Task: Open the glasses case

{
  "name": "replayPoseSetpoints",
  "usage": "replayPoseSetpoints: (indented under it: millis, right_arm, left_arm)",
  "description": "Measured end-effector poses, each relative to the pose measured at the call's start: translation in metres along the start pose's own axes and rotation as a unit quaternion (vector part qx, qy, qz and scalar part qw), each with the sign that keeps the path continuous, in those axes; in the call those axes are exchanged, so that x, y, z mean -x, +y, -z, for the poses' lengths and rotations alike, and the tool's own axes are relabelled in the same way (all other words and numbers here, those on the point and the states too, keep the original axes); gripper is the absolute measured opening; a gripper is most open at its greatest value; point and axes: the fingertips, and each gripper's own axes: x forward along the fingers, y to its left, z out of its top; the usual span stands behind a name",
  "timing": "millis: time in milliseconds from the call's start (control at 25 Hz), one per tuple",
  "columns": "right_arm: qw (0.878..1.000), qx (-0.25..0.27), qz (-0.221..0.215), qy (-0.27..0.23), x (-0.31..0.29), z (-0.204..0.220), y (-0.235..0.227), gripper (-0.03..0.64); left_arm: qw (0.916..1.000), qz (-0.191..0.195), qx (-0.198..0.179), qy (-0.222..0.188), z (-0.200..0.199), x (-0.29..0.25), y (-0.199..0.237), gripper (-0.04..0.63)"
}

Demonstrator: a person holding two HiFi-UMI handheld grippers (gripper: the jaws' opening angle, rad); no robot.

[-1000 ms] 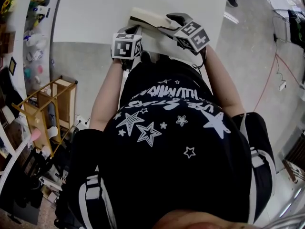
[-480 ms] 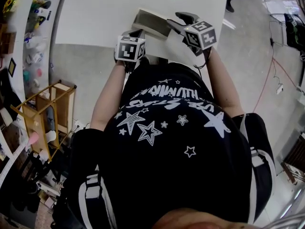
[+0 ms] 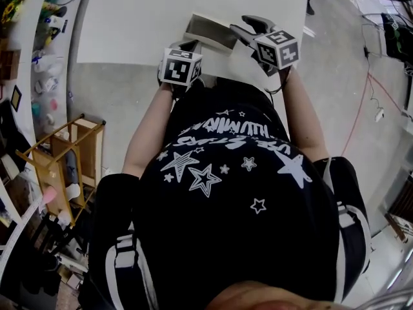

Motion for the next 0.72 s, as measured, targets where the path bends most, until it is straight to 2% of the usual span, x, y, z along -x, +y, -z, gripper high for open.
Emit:
replayPoseSetpoints:
  millis: [160, 400, 480, 720]
  right_arm:
    - [0.999, -0.011, 0.007, -0.035, 0.014, -0.01, 0.0, 0.212]
    - [0.997, -0.038, -0.012, -0.067, 0.033, -0.016, 0.007, 0.21]
    - [0.996, -0.044, -0.02, -0.078, 0.038, -0.019, 0.01, 0.19]
    - [0.998, -0.002, -0.042, -0.054, 0.062, 0.014, 0.02, 0.166]
  left_arm:
    - [0.9999, 0.002, 0.001, -0.016, -0.011, 0.007, -0.002, 0.011]
    - [0.9989, -0.004, 0.009, -0.047, -0.023, 0.024, -0.015, 0.011]
    - [0.9986, -0.011, 0.016, -0.05, -0.024, 0.03, -0.02, 0.011]
    - [0.9964, -0.032, 0.041, -0.067, -0.012, 0.045, -0.054, 0.011]
